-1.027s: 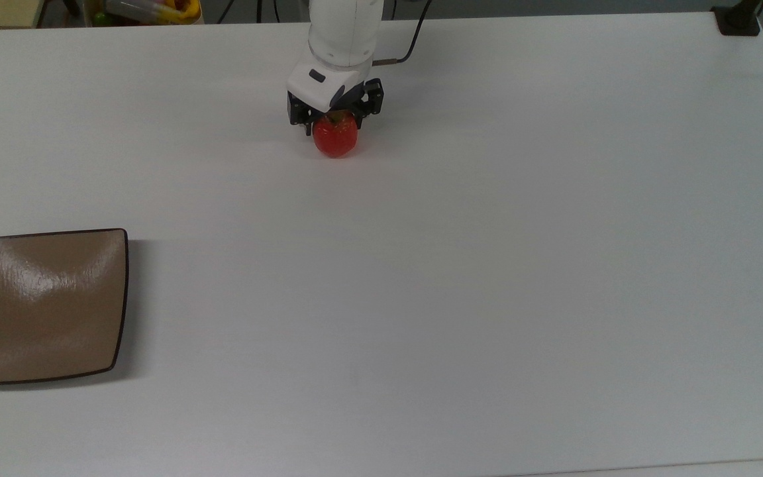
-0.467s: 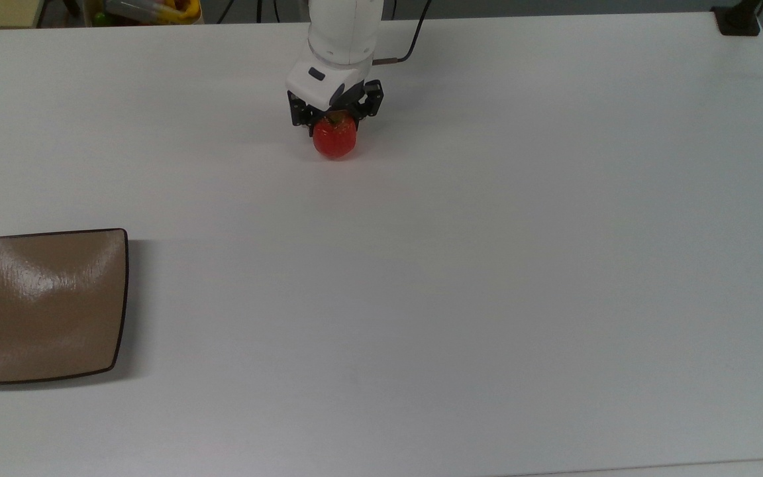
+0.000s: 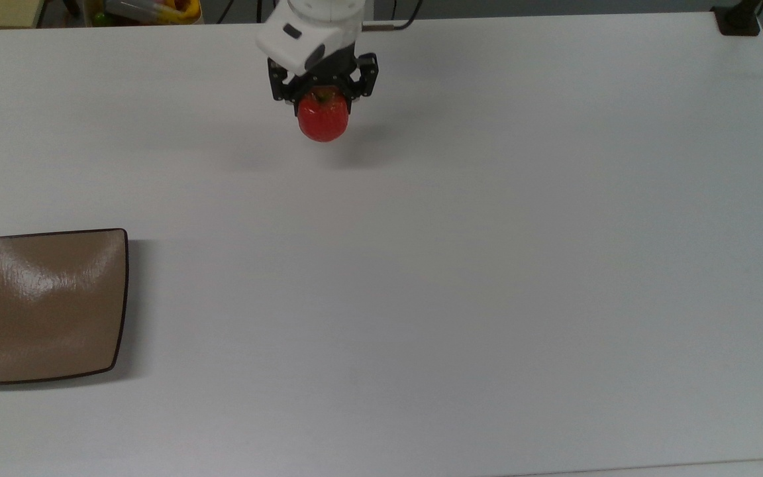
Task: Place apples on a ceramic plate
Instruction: 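Lift the apple and carry it over the brown plate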
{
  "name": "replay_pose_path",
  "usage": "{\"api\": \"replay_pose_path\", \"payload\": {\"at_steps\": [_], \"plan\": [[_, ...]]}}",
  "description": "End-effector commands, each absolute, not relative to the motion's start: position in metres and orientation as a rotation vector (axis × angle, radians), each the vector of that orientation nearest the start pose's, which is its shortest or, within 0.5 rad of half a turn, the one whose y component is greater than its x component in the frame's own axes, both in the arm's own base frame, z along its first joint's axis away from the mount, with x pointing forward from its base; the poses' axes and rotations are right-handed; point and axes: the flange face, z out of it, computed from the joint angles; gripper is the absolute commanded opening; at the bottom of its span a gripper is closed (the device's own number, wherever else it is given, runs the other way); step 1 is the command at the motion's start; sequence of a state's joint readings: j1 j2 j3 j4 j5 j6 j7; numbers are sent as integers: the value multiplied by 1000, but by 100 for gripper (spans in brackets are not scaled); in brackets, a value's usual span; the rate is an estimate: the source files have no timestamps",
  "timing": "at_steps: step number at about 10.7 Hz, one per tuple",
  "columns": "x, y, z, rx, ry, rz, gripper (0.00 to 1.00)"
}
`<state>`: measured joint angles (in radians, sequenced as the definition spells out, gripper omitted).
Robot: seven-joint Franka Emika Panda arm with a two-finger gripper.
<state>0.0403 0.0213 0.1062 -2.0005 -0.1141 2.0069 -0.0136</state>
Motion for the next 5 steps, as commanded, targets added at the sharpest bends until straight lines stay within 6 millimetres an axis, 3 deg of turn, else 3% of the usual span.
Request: {"api": "replay_pose_path", "payload": {"at_steps": [1, 3, 5], "plan": [[568, 61, 529, -3178, -234, -18, 32], [571, 43, 567, -3143, -210, -46, 32], [573, 33, 577, -3116, -192, -70, 32]]}}
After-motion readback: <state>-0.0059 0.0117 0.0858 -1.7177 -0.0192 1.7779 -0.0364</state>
